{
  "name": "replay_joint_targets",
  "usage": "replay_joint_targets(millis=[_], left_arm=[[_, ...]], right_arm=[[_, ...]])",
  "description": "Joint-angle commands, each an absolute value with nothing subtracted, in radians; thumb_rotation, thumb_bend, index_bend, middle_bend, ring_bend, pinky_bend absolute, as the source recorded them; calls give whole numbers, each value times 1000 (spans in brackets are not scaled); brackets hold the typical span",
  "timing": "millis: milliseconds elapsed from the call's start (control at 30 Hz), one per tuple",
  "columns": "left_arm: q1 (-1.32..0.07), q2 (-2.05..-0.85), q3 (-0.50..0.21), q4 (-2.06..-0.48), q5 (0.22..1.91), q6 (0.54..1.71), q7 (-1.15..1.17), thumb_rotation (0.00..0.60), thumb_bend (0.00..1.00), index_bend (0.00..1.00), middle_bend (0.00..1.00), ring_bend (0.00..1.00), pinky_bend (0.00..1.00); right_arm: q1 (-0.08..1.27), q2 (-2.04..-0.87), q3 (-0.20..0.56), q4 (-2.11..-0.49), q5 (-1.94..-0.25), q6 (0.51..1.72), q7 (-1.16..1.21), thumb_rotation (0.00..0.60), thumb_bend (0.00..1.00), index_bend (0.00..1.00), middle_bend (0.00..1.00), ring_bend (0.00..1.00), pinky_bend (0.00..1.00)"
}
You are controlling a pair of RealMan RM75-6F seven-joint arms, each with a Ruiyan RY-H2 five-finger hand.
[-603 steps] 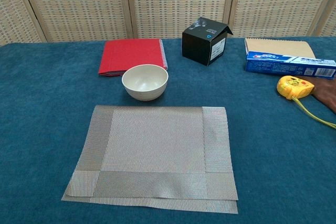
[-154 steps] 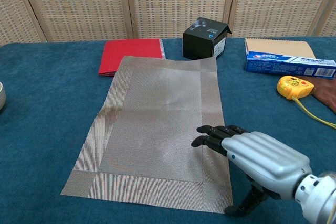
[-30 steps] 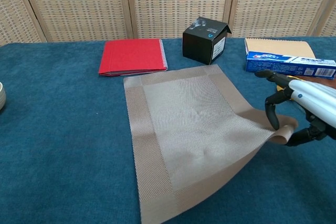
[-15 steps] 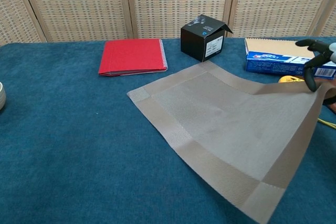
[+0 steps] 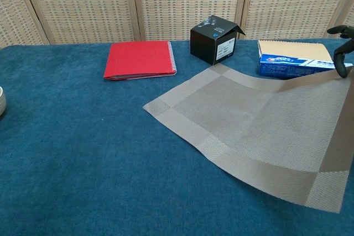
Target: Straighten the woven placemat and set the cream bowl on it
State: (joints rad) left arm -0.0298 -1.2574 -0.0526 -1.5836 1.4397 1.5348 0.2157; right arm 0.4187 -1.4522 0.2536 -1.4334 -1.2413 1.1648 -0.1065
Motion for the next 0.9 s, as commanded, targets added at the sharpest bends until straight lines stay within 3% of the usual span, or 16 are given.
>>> replay_joint_targets(millis=[33, 167, 267, 433, 533, 900], left_arm=[[-30, -1259, -53, -1584, 1441, 1537, 218, 600, 174, 102, 0, 0, 0], [-29, -1260, -54, -1583, 1438, 1537, 220, 600, 174, 103, 0, 0, 0], [-30, -1259, -54, -1583, 1438, 1536, 220, 600, 174, 102, 0, 0, 0], [-30, -1260, -54, -1581, 1437, 1537, 219, 600, 174, 97, 0, 0, 0], [-31, -1262, -55, -1578, 1440, 1538, 221, 600, 174, 95, 0, 0, 0], [-43, -1265, -61, -1584, 1465, 1546, 218, 600, 173, 93, 0, 0, 0]], right_arm=[[435, -1457, 261, -1416, -1224, 1147, -116, 600, 504, 738, 64, 0, 0], [455, -1465, 274, -1391, -1196, 1128, -132, 600, 498, 737, 64, 0, 0], [459, -1469, 279, -1379, -1169, 1125, -156, 600, 430, 678, 20, 0, 0], [440, -1457, 275, -1386, -1149, 1164, -201, 600, 284, 330, 0, 0, 0], [411, -1433, 268, -1415, -1157, 1205, -194, 600, 249, 228, 0, 0, 0], [286, -1367, 165, -1525, -1287, 1360, -118, 600, 191, 199, 0, 0, 0]])
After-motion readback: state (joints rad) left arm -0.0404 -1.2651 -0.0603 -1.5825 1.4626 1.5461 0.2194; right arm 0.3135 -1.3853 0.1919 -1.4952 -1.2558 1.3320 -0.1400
